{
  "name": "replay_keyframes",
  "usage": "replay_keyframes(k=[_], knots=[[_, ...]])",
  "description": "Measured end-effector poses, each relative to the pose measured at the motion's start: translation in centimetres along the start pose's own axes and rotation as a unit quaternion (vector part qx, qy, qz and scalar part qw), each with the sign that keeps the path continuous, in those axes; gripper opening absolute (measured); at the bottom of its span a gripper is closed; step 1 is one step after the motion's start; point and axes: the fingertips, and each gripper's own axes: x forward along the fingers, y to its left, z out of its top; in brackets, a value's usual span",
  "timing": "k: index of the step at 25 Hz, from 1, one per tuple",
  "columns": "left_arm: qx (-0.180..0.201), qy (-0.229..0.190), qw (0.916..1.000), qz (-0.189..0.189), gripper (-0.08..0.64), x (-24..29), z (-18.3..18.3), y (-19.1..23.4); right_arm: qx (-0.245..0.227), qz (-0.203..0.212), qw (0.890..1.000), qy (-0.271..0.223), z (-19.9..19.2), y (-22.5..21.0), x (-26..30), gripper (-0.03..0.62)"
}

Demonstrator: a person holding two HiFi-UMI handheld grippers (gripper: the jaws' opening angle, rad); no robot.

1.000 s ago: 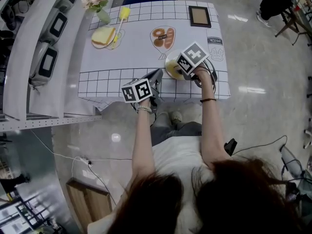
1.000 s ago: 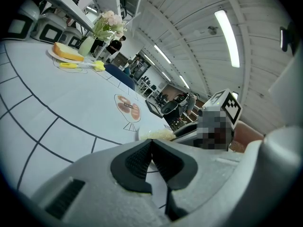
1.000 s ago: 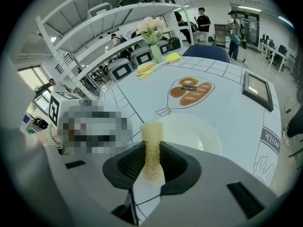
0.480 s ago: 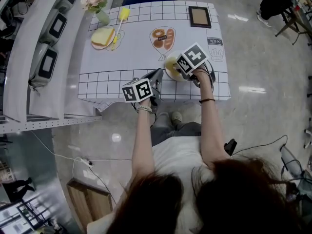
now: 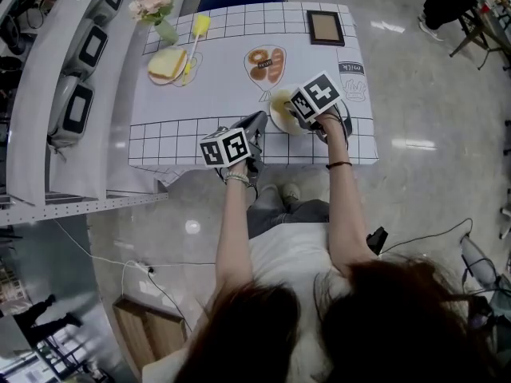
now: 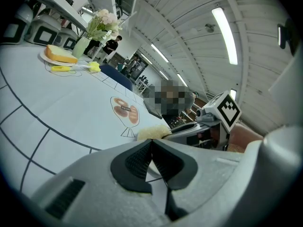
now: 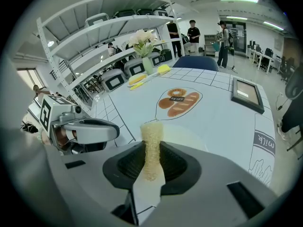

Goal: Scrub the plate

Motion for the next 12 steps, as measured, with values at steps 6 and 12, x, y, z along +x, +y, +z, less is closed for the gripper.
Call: replay_keyframes(k=[6, 12], knots=[[0.001, 0.001, 1.0000, -0.005, 0.011, 0.2, 0.3, 0.0, 0.019, -0.026, 0.999, -0.015, 0.2, -1.2, -0.4, 0.078], [0.005, 0.007, 0.9999, -0.011, 0.011, 0.6, 0.3, -0.2, 0.036, -0.044, 0.998, -0.031, 0.2, -2.2, -0.7, 0.078]])
